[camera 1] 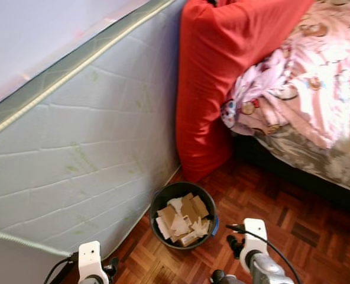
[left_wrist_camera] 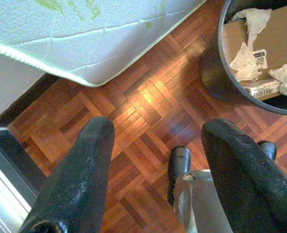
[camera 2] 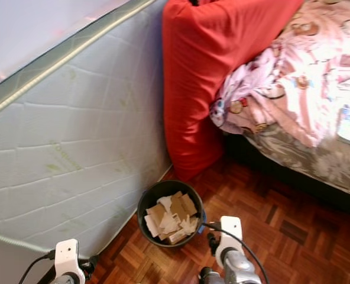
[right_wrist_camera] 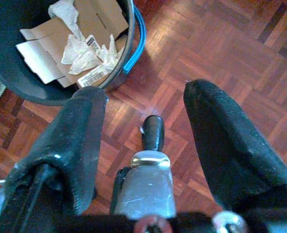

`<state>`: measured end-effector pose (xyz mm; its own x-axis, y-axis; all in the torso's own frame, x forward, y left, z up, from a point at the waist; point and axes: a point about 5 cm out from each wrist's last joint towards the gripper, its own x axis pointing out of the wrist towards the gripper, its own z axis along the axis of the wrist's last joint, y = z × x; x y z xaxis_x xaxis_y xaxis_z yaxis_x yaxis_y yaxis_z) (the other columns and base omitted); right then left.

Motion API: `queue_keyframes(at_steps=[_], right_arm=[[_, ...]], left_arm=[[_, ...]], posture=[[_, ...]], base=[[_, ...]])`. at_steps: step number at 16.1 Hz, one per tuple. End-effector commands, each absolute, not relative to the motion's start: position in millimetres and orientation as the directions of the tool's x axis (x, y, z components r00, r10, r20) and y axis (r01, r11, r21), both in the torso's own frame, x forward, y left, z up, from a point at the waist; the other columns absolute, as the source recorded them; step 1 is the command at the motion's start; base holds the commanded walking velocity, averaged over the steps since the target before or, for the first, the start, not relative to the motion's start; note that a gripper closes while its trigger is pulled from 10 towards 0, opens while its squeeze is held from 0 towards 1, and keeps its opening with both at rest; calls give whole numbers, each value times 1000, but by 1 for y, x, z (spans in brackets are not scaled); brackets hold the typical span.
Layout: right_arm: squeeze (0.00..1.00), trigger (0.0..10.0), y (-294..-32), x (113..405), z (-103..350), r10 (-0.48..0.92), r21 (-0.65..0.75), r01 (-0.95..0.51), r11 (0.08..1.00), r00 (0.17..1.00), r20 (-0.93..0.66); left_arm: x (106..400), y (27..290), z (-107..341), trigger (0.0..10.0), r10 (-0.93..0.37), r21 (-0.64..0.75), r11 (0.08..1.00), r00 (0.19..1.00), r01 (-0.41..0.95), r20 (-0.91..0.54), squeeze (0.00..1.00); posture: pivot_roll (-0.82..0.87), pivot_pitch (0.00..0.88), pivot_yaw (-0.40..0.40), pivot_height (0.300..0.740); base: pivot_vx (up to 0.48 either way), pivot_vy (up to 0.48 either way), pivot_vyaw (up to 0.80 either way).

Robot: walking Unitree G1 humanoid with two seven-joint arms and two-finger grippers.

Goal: Clean up the room

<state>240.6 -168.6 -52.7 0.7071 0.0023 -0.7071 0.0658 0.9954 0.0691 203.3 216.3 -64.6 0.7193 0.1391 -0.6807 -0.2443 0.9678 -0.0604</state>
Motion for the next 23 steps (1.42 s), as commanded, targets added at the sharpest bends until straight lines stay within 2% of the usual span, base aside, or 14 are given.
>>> queue_keyframes(at_steps=[1,5,23], right_arm=[[0,10000,-196,216,-65,-15,35,64,997,651,-759],[0,10000,-201,218,-63,-27,6,48,999,650,-759],[0,10000,-200,215,-65,-26,3,45,999,640,-768]], left_arm=[[199,197,-73,10000,156,-73,951,667,-301,-729,0],[199,191,-74,10000,150,-89,946,665,-312,-732,0],[192,193,-77,10000,145,-88,946,651,-312,-745,0]], posture=[[10,0,-45,740],[14,0,-71,740],[2,0,-50,740]], base=[[0,0,0],[0,0,0],[0,-314,0]])
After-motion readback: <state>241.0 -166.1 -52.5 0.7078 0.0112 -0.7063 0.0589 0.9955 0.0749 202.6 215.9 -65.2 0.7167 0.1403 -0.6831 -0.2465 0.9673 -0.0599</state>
